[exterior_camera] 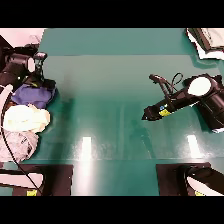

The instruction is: Fold the shirts.

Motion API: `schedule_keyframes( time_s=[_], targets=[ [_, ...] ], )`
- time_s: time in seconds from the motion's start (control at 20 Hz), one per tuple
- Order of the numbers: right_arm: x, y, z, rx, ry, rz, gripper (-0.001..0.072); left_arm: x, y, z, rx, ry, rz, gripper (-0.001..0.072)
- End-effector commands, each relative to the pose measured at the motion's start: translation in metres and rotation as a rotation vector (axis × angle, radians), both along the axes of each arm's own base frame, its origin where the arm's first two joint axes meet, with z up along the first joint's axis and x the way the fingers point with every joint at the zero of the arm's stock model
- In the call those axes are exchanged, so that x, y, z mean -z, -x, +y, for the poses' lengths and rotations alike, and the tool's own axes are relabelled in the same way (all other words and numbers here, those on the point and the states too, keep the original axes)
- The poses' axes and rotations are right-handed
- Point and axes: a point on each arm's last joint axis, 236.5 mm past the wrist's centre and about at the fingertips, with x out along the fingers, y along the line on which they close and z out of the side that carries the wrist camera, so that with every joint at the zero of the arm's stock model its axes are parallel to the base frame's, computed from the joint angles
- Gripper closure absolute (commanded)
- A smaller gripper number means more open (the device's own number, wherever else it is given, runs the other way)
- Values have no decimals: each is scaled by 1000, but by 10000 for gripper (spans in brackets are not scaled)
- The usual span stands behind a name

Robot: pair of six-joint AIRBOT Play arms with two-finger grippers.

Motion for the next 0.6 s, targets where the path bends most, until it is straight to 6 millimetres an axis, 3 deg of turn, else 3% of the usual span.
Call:
schedule_keyframes(
  time_s=[0.0, 0.05, 0.1, 0.2, 0.25, 0.35, 0.4, 0.5, 0.55],
  targets=[
    [0, -1, 0, 3, -1, -3, 696, 17, 10, 32, -78, -39, 11, 35],
    [0, -2, 1, 5, -2, -7, 696, 17, 12, 37, -94, -33, 12, 36],
    [-1, -4, 1, 10, -4, -16, 696, 17, 12, 40, -102, -32, 13, 137],
    [-1, -8, 2, 18, -8, -29, 696, 18, 12, 40, -101, -24, 12, 616],
    [-1, -9, 2, 21, -10, -34, 696, 18, 12, 38, -103, -13, 13, 680],
    [-4, -12, 3, 32, -12, -40, 696, 8, 13, 33, -94, 5, 21, 681],
    [-12, -17, 3, 34, -19, -60, 696, -10, 9, 29, -79, 10, 5, 681],
    [-40, -38, 2, 58, -45, -139, 696, -77, -11, 11, 2, 9, -120, 681],
    [-58, -49, 0, 73, -58, -185, 696, -126, -20, -8, 66, 27, -223, 681]
  ],
)
